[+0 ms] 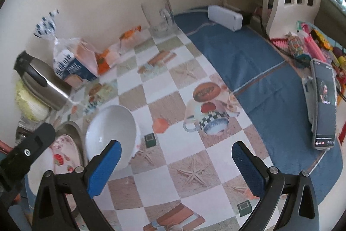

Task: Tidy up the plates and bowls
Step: 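Move both grippers to the rim of the round white bowl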

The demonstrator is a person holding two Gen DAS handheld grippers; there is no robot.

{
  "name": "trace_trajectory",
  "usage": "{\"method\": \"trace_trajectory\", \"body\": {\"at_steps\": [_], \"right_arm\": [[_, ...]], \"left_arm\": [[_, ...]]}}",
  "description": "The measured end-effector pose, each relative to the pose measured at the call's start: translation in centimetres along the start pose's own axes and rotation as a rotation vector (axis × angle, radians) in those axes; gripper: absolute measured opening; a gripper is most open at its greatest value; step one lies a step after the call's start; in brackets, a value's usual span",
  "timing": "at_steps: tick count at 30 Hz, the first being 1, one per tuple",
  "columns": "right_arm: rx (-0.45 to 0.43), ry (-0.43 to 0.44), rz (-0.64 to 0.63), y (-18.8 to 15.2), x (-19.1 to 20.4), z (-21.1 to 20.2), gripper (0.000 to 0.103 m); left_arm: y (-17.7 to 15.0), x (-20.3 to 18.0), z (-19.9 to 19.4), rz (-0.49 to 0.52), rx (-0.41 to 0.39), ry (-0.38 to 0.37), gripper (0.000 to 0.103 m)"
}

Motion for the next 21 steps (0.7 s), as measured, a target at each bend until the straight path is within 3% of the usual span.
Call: {"method": "trace_trajectory", "body": {"at_steps": [9, 17, 21], "right_arm": [[0.058, 0.003, -0.023, -0.2, 1.1, 3.4, 0.103], [0.061, 0.027, -0.021, 0.0, 1.9, 5.1, 0.096], [0.064, 0.034, -0.023, 0.1, 2.1, 5.8, 0.081]], "left_arm": [[1.0, -1.3, 2.3, 0.060, 0.005, 0.067, 0.096], [1.4, -1.8, 4.3, 0.081, 0.011, 0.101, 0.095], [1.5, -1.6, 4.9, 0.087, 0.016, 0.123, 0.095]]}}
Point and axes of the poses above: each gripper's, at about its wrist camera, not at the fingertips, and z roughly the way its jaws point, x to its left, y to its top, the point moved 5 cm from there along z, roughly the way its jaws point, and after that the axes turned 15 degrees about x, right-handed, at the moved point
